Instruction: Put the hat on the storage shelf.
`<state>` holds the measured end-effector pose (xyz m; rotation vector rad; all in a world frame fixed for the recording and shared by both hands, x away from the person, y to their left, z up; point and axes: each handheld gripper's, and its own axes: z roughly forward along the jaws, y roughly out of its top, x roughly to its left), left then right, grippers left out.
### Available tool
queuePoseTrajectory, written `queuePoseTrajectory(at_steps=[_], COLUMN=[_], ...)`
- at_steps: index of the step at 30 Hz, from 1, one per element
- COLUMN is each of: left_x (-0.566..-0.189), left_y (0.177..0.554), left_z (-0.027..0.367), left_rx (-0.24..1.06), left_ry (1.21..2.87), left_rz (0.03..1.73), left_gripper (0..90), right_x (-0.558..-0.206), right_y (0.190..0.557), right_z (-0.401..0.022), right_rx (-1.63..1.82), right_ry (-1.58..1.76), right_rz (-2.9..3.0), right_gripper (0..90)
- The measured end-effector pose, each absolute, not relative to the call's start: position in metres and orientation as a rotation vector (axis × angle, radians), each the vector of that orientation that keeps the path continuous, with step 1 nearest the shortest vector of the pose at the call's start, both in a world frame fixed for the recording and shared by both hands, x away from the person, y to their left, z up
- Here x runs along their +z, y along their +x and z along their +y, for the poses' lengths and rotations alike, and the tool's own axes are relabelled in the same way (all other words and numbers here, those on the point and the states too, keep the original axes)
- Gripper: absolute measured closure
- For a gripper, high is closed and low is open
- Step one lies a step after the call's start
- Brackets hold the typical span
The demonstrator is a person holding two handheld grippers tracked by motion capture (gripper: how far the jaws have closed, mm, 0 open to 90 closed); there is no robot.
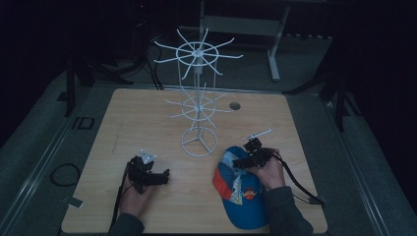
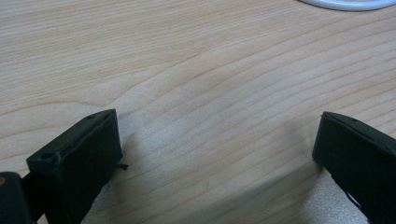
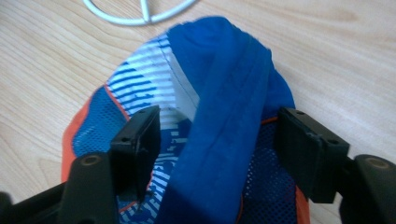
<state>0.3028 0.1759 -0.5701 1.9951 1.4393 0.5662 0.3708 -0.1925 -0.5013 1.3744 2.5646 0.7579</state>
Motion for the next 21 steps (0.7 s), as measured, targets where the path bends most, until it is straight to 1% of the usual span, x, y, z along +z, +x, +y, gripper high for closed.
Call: queuePoseTrajectory(at_steps=[4, 6, 9, 13, 14, 17, 21], left_x=[-0.570, -0.570, -0.570, -0.570, -0.570, -0.570, -0.570], left_y=[0.303, 0.303, 0.303, 0.303, 0.303, 0.303, 0.303], left_z=[0.176, 0.176, 0.176, 0.176, 0.176, 0.176, 0.176], left_rx=[0.566, 0.566, 0.566, 0.566, 0.566, 0.566, 0.566], left_ry=[1.994, 1.994, 1.995, 1.995, 1.995, 1.995, 1.995], left_rz=[1.440, 1.439, 1.440, 1.440, 1.440, 1.440, 1.440], left_gripper=[1.4, 1.4, 1.4, 1.4, 1.4, 1.4, 1.4], right_x=[-0.506, -0.506, -0.508, -0.510, -0.510, -0.508, -0.500], right_y=[0.375, 0.376, 0.377, 0.375, 0.374, 0.372, 0.367], right_z=[-0.191, -0.190, -0.188, -0.187, -0.186, -0.186, -0.188], right_rx=[0.730, 0.707, 0.686, 0.679, 0.679, 0.686, 0.740], right_ry=[1.415, 1.409, 1.389, 1.342, 1.327, 1.295, 1.267], right_rz=[2.603, 2.622, 2.663, 2.710, 2.718, 2.727, 2.716], right_gripper=[37.4, 43.6, 62.2, 79.3, 82.1, 87.2, 87.8])
